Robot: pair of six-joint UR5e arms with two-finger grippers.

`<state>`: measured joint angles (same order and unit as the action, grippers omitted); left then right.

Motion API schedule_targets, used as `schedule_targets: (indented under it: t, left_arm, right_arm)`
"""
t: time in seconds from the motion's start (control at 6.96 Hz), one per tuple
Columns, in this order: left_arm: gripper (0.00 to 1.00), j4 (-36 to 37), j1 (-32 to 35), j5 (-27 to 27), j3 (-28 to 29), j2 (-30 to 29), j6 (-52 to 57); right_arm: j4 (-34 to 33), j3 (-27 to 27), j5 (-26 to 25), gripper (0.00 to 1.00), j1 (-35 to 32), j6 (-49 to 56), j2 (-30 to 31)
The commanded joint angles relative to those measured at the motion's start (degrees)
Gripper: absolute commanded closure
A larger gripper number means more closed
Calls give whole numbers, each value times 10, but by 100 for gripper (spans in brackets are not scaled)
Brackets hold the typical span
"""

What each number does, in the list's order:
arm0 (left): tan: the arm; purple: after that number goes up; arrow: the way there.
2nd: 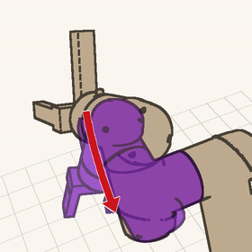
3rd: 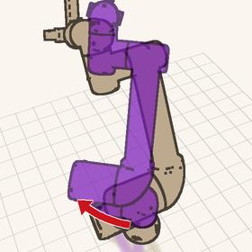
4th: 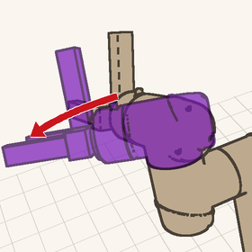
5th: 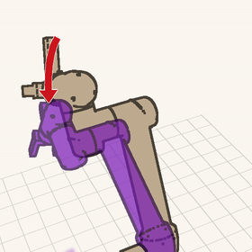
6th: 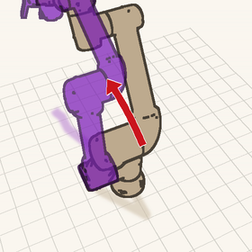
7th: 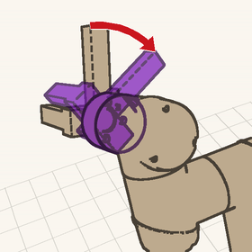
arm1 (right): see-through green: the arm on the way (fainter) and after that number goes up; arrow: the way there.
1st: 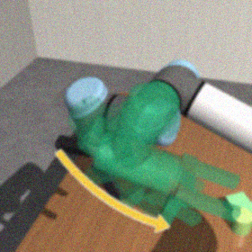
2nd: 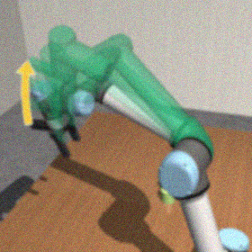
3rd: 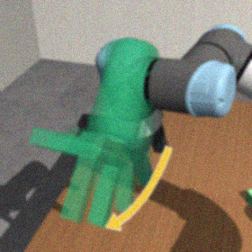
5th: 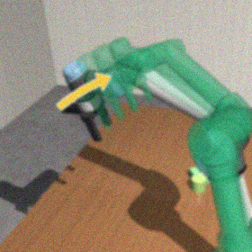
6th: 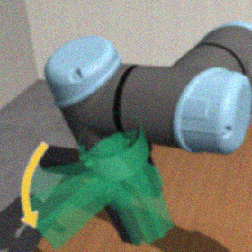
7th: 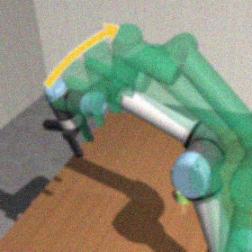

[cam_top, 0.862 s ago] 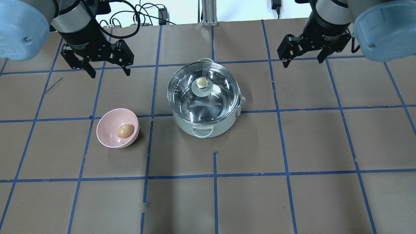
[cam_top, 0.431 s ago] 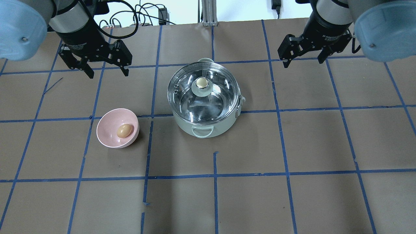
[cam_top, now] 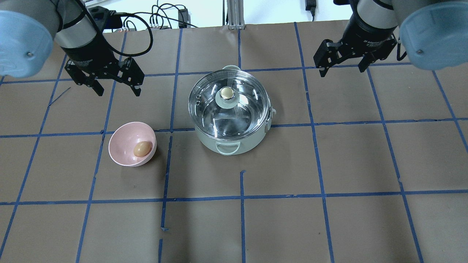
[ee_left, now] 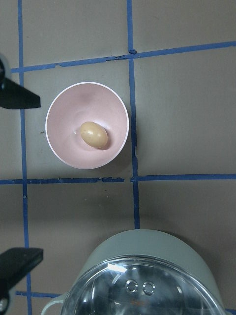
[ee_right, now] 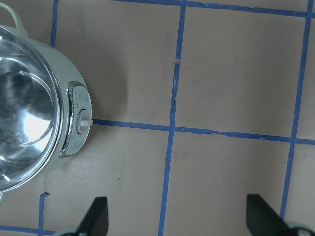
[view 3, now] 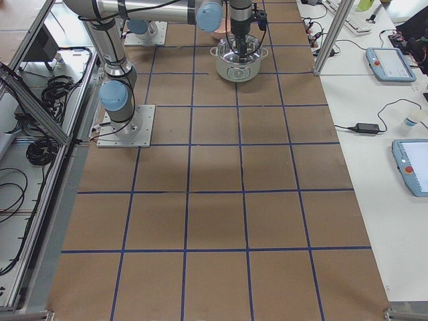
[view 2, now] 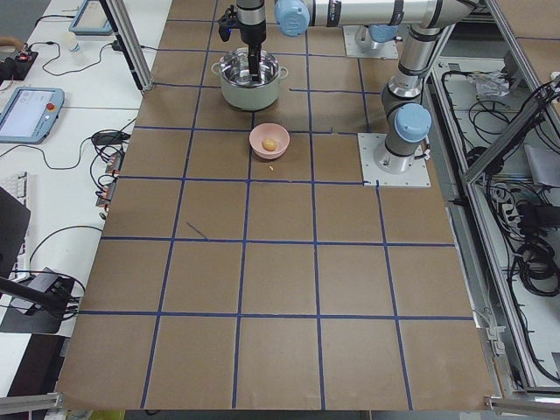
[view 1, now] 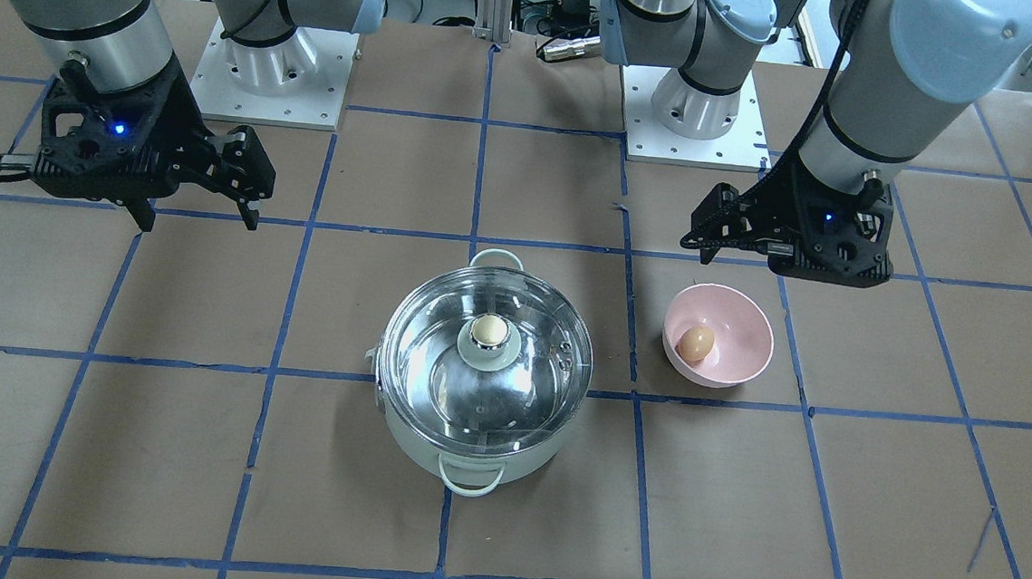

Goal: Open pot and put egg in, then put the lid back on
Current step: 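Move the left gripper down over the egg in the pink bowl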

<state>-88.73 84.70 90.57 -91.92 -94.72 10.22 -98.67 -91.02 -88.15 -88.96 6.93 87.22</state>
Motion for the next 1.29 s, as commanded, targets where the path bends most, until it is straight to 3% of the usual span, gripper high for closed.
schedule_targets:
  t: [0.0,0.29,0.72,1.15]
  left_arm:
    - [0,43,-59,-1,-82,3,73]
    - [0,95,-70,1,-104,-13,147]
    - [0,206,-75,1,-207,-12,157]
    - [0,292,-75,2,-272,-14,164]
  right_arm:
    - [0,-3,0,0,0,1,0]
    - [1,-4,0,0,1,1,0]
    - [1,-6,0,0,1,2,0]
    - [0,-11,1,0,2,7,1]
